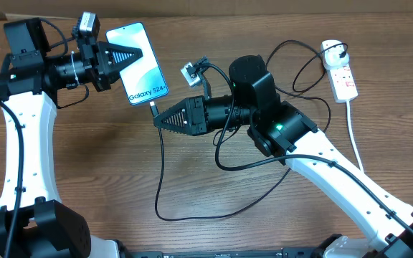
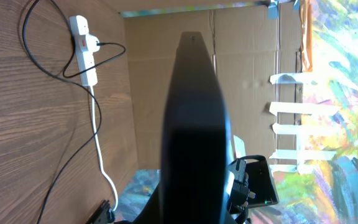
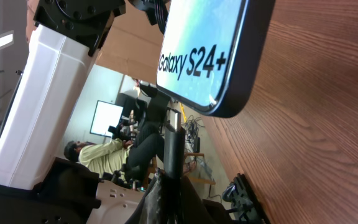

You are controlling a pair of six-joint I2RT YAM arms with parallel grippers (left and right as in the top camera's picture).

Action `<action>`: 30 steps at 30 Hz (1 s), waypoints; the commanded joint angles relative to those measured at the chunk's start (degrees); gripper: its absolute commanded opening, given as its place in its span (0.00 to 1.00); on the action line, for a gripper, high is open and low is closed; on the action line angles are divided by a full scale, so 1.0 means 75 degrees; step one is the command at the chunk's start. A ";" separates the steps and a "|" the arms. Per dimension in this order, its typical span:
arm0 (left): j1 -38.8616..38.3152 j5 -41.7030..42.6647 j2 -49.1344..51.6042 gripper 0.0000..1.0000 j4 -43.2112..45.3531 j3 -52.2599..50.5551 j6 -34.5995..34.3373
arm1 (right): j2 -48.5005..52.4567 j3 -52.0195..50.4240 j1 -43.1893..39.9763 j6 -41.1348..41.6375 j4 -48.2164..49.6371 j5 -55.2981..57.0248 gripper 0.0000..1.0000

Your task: Plug charger to phone and switch on socket

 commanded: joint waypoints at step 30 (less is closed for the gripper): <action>-0.0032 0.0507 -0.0052 0.04 -0.0023 0.0061 -0.0128 | -0.0169 0.0117 0.0009 0.0114 0.0055 0.0026 0.04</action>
